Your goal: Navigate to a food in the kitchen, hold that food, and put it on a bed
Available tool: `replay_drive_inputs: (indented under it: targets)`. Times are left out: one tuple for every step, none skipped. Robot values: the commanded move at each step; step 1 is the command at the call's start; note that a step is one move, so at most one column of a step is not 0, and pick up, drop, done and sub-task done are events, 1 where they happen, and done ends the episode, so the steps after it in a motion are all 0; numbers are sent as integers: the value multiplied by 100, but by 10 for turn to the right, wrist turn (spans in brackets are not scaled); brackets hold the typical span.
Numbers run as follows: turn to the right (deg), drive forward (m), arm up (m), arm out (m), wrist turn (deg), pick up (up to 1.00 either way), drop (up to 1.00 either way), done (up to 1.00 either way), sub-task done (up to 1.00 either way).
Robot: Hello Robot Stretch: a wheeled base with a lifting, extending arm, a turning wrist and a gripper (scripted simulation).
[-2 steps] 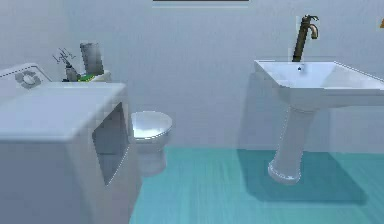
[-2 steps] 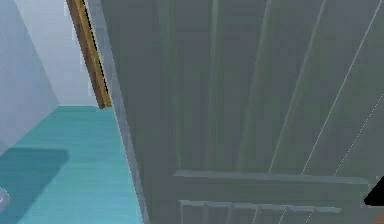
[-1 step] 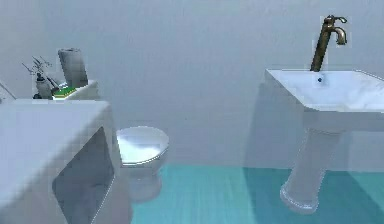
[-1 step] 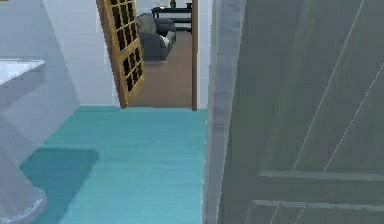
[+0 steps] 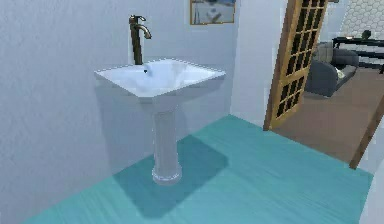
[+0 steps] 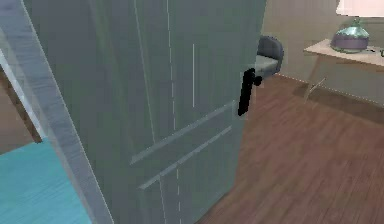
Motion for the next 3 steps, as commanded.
replay_drive_inputs:
  targets:
    - [60, 0, 0, 0, 0, 0, 0, 0, 0]
    - [0, 75, 0, 0, 0, 0, 0, 0, 0]
    - [390, 0, 0, 0, 0, 0, 0, 0, 0]
